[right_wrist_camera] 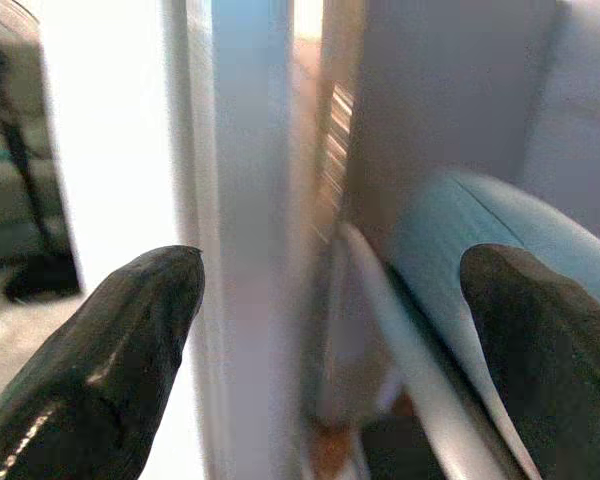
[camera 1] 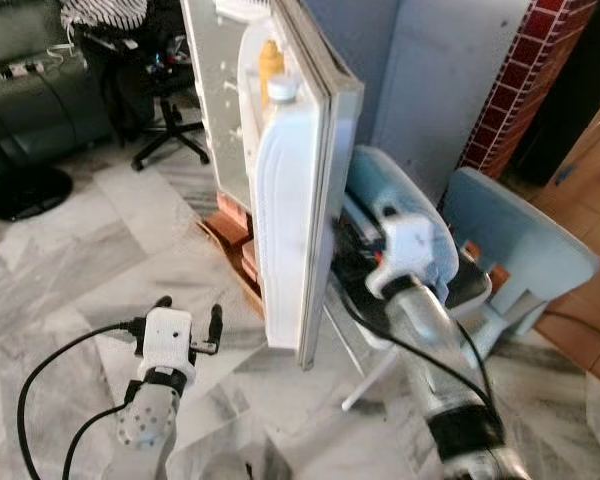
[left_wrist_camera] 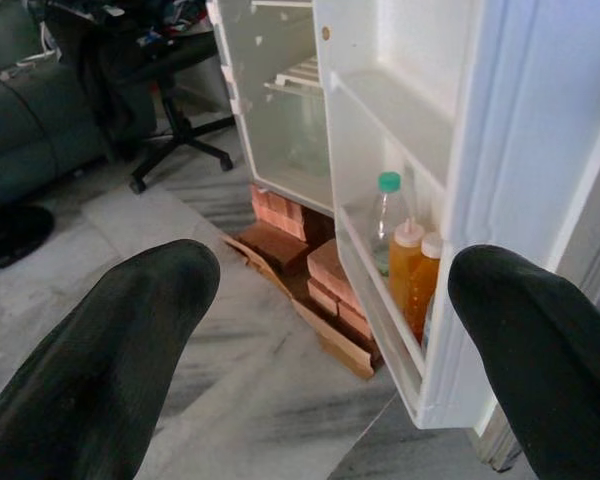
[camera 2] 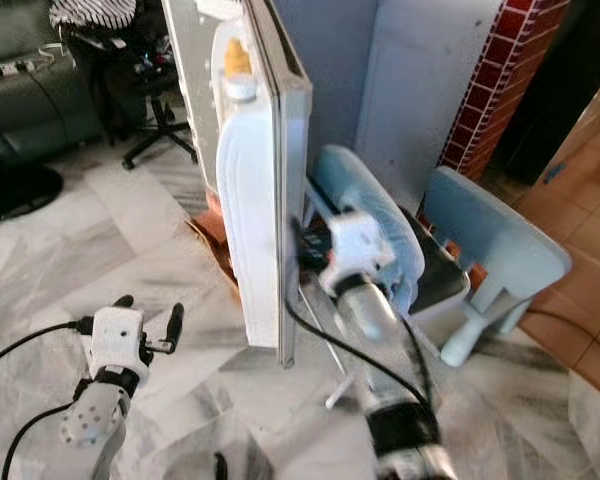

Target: Restocking fridge

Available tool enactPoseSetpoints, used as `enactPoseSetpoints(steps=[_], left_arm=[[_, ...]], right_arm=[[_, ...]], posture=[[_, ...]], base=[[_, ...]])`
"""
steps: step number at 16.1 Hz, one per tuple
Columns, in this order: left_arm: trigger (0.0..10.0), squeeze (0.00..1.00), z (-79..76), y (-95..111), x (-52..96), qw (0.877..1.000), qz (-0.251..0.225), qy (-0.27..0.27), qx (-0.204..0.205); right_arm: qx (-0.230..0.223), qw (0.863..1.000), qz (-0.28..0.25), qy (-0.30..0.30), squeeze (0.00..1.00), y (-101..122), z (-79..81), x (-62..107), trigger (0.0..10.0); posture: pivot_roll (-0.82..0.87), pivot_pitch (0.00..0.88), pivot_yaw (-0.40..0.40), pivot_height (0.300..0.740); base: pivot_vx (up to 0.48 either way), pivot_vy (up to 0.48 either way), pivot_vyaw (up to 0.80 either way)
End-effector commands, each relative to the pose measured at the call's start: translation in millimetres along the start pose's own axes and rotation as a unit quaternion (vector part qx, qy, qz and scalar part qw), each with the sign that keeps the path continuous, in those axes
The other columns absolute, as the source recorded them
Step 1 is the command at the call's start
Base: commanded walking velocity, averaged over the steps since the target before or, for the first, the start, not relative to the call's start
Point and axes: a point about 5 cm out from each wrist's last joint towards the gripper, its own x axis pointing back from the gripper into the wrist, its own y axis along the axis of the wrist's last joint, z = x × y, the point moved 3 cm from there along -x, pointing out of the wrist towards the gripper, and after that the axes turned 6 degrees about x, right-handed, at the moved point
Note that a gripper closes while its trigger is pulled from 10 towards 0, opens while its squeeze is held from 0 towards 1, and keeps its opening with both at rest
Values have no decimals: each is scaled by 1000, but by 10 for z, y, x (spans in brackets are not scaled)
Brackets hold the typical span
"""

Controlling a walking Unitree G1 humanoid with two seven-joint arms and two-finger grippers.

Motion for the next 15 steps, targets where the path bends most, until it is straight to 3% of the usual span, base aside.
enactPoseSetpoints(steps=[1,4,5,6,7,9,10,11,13,15], left_arm=[[10000,0,-12,-12,-27,1000,6,-3,-4],[10000,0,-41,14,-60,1000,3,-10,-4],[10000,0,-41,11,-62,1000,4,-12,-6],[10000,0,-40,1,-58,1000,5,-14,-7],[10000,0,-41,1,-61,1000,5,-16,-8],[10000,0,-47,16,-81,1000,2,-18,-9],[10000,0,-51,30,-93,1000,0,-19,-9],[10000,0,-54,37,-99,1000,-1,-19,-8],[10000,0,-54,32,-95,1000,-1,-19,-8],[10000,0,-49,17,-87,1000,1,-18,-8]], right_arm=[[7,1000,5,16,0,40,77,-88,10000],[-22,998,-17,62,0,211,362,-253,10000],[-79,992,-18,99,0,301,563,-315,10000],[-146,978,-24,148,0,439,789,-346,10000],[-177,959,-57,211,0,668,990,-325,10000],[-247,886,-130,371,0,1163,1290,-70,10000],[-285,825,-160,461,0,1374,1313,188,10000],[-291,781,-161,529,0,1409,1256,431,10000],[-257,798,-119,531,0,1166,1193,474,10000],[-199,853,-7,482,0,533,1031,505,10000]], posture=[[151,35,-3,740],[158,39,-2,740],[161,41,-2,740],[162,39,-3,740],[163,38,-4,740],[170,33,-6,740],[171,33,-7,740],[170,33,-9,740],[171,33,-11,740],[176,36,-11,740]], base=[[0,0,0],[0,0,0],[0,0,0],[0,0,0],[0,0,0],[0,0,0],[0,0,0],[0,0,0],[0,0,0],[0,0,0]])
